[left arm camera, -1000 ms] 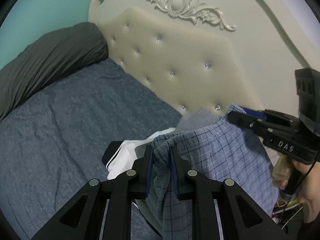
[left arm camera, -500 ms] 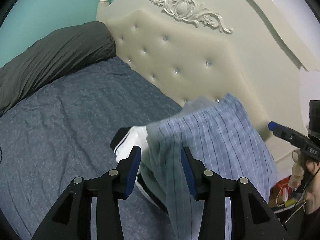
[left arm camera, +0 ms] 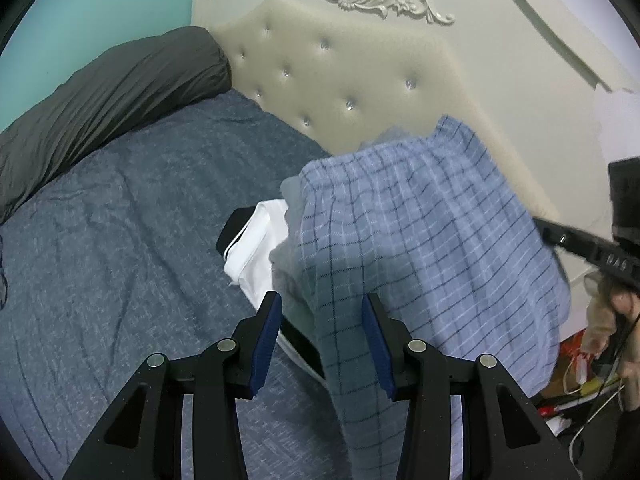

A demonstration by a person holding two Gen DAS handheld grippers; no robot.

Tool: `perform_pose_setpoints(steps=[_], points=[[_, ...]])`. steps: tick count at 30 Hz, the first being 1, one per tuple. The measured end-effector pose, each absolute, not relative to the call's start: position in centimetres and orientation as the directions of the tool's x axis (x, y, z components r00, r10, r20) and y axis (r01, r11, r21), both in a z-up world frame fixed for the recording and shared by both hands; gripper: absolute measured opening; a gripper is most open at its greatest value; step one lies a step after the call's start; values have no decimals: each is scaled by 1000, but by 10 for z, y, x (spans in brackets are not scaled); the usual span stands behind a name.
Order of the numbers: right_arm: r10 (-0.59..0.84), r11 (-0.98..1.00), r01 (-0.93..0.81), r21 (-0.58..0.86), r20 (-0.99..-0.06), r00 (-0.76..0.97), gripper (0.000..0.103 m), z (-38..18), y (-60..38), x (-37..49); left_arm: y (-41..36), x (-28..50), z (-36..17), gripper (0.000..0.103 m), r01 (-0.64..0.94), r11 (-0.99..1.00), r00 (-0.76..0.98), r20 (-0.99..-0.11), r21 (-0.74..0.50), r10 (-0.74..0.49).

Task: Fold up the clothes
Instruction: 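Lower the shorts onto the folded clothes stack and open both grippers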

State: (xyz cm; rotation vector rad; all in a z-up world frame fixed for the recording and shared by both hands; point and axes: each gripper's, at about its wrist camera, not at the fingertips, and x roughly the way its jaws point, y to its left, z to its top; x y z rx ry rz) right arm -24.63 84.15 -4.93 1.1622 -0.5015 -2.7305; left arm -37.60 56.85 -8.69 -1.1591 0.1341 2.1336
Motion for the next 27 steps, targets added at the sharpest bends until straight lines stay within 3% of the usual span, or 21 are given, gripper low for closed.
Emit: perform_pose_setpoints(steps=[17,21,23,25,27], points=[[-182,-833,-204,514,-603,-776,1,-63,894,-222,569,-374,-106,45,-596,-777,-358,-800,-200,481],[-217,-843,-137,521,-562,-798,1,-49,891,-224,568,-374,-105,45,-595,-777,-364,-792,-206,490],[-208,-869,-117,480,-569,-796,7,-39,882,-231,568,-374,-104,45,-591,-780,-372,-789,-206,490],[-189,-890,-113,442,-583,-790,39,-35,875,-239,568,-374,-104,45,-588,-782,-375,-787,-206,490],[-187,-904,-102,416,-598,-779,40,-33,868,-248,569,-373,-102,45,-588,-783,-378,-786,-205,489]])
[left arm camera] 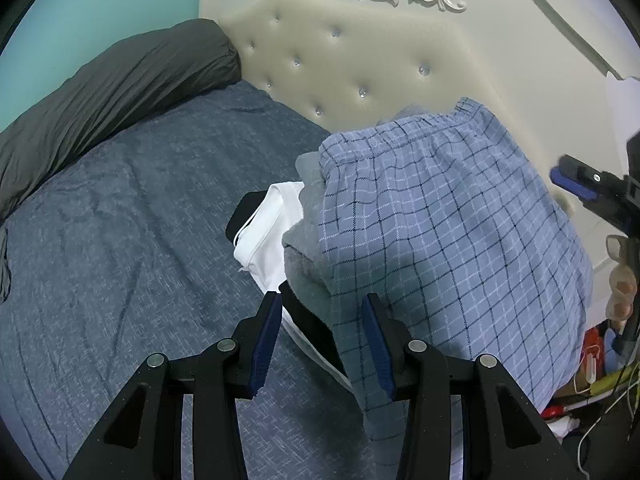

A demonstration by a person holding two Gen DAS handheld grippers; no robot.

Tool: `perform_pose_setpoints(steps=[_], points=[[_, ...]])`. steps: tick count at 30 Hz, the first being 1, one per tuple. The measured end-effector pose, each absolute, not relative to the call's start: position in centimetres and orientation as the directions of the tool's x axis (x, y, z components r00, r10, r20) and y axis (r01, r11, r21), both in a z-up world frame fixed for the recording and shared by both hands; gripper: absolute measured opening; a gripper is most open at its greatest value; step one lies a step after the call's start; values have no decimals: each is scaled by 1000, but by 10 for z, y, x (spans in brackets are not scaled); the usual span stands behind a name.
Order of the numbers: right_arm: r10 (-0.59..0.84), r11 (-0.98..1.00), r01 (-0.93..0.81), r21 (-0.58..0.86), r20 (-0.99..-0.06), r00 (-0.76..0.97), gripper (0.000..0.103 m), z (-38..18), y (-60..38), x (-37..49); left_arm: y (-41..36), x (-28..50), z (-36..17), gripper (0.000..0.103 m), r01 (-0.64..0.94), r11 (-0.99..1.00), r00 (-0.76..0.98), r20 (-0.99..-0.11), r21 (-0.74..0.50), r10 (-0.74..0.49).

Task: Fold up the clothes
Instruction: 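Lower the shorts onto the folded clothes stack and open both grippers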

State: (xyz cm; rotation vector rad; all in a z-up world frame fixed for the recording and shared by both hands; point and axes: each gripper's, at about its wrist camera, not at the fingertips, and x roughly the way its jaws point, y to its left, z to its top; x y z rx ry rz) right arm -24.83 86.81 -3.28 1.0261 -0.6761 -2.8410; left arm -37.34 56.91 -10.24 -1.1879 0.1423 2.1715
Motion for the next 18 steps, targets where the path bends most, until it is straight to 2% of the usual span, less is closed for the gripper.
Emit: perform_pose_setpoints(steps=[5,8,9,10,16,18], points=[[-164,-938,-100,333,-677,-717,39,-45,851,-273,573,-370,-101,45,-601,-775,-379,-784,-196,492],[-174,-951,-64,302,-698,-695,22,-50,839,-279,575,-369,-99,45,-608,-771,-379,-783,-191,493],[-166,-957,-61,284,-709,-686,10,-53,836,-282,576,-368,-98,45,-611,-769,-379,-783,-189,494],[-155,-960,-64,271,-711,-686,4,-54,836,-282,576,-368,-99,45,-612,-769,-381,-783,-186,493],[-150,-921,-136,364,-656,-740,2,-54,858,-275,575,-369,-101,45,-613,-768,-377,-785,-188,492],[-180,-888,-151,434,-632,-754,2,-56,866,-274,574,-369,-103,45,-611,-769,-375,-785,-191,493]])
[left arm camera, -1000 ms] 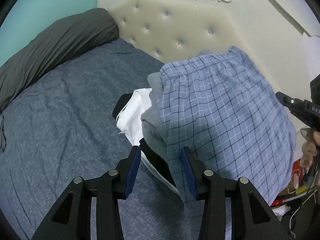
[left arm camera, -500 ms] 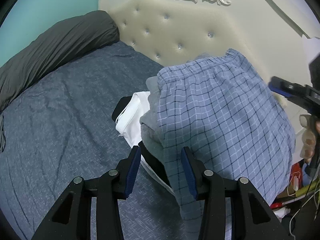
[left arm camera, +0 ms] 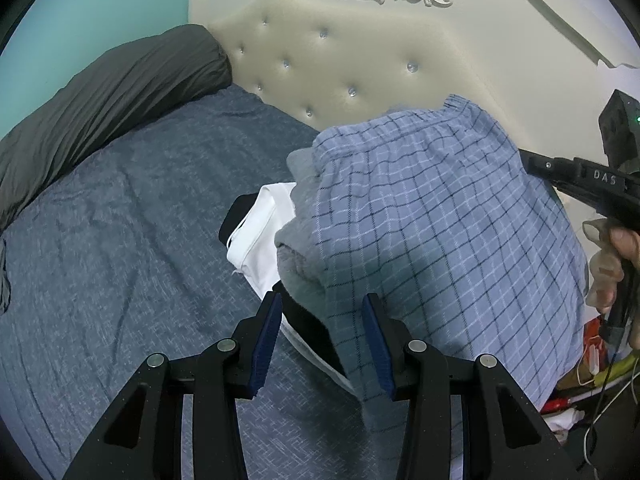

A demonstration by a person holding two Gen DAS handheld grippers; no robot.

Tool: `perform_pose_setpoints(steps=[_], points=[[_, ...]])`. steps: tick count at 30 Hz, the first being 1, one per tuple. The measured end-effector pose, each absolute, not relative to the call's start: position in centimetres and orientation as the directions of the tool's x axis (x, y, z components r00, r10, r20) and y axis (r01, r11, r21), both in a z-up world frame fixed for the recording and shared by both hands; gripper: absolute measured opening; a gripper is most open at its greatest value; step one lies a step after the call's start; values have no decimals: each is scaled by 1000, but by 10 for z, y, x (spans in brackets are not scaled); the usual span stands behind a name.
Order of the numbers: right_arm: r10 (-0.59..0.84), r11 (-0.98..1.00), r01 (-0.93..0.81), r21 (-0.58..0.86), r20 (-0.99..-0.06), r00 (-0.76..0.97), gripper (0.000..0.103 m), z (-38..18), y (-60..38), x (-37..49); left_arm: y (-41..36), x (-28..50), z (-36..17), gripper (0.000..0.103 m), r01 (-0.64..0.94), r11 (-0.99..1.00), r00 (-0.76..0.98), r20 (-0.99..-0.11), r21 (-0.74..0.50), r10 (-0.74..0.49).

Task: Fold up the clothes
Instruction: 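Lower the shorts onto the folded clothes stack and open both grippers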

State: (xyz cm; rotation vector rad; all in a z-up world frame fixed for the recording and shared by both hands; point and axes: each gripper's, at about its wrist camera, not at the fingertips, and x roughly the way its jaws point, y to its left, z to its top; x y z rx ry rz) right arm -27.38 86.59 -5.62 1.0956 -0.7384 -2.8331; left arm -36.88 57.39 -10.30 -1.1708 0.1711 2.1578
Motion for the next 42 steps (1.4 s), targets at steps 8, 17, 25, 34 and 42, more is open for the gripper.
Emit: perform_pose_setpoints(steps=[8,17,25,34,42], points=[[-244,-788,-188,586,-577,-779,2,-66,885,-272,572,-366,-107,45,-615,-766,-367,-791,-189,490],[-182,-771,-252,585,-581,-794,2,-65,908,-258,571,-368,-110,45,-606,-773,-365,-799,-185,478],[-252,-800,-130,586,-525,-813,4,-45,891,-236,565,-360,-95,45,-611,-767,-378,-779,-196,500],[-277,-845,-85,528,-569,-774,34,-53,867,-187,558,-335,-82,45,-639,-742,-371,-764,-202,527],[-268,-874,-80,480,-613,-744,11,-59,860,-175,555,-320,-85,46,-632,-745,-357,-772,-216,526]])
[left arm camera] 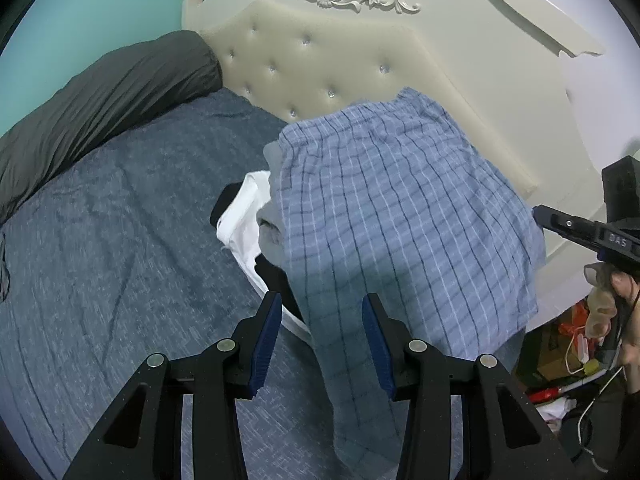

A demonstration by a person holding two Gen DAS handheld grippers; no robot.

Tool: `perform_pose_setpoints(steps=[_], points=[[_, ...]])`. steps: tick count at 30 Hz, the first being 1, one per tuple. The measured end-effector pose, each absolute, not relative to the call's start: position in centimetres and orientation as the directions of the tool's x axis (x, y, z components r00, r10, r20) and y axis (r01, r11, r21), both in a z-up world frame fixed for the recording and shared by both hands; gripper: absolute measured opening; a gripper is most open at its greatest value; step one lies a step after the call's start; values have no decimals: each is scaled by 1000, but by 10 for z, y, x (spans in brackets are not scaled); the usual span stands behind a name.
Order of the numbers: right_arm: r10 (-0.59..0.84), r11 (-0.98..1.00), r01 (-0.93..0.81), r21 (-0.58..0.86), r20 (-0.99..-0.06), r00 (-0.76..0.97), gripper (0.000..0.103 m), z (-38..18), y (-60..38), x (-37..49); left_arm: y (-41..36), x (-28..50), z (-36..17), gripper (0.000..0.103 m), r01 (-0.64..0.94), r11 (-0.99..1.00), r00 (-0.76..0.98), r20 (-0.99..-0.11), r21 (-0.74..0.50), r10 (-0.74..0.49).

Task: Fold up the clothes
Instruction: 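Lower the shorts onto the folded clothes stack and open both grippers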

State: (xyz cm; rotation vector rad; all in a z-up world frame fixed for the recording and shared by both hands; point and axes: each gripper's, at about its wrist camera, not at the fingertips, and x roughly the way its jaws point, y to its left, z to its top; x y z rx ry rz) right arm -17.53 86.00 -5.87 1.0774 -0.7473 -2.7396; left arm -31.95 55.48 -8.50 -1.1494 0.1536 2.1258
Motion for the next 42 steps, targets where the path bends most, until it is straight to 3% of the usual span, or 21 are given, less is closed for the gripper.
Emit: perform_pose_setpoints(steps=[4,16,42], points=[[-284,-863,-78,498,-608,-742,1,-62,864,-174,555,-313,-90,46,-630,-745,-349,-776,-220,525],[-258,-846,-107,523,-576,-776,1,-58,873,-161,548,-304,-92,46,-622,-750,-348,-778,-226,523],[-126,-856,-220,467,-602,-789,2,-55,868,-152,527,-279,-86,46,-603,-760,-351,-776,-241,525]])
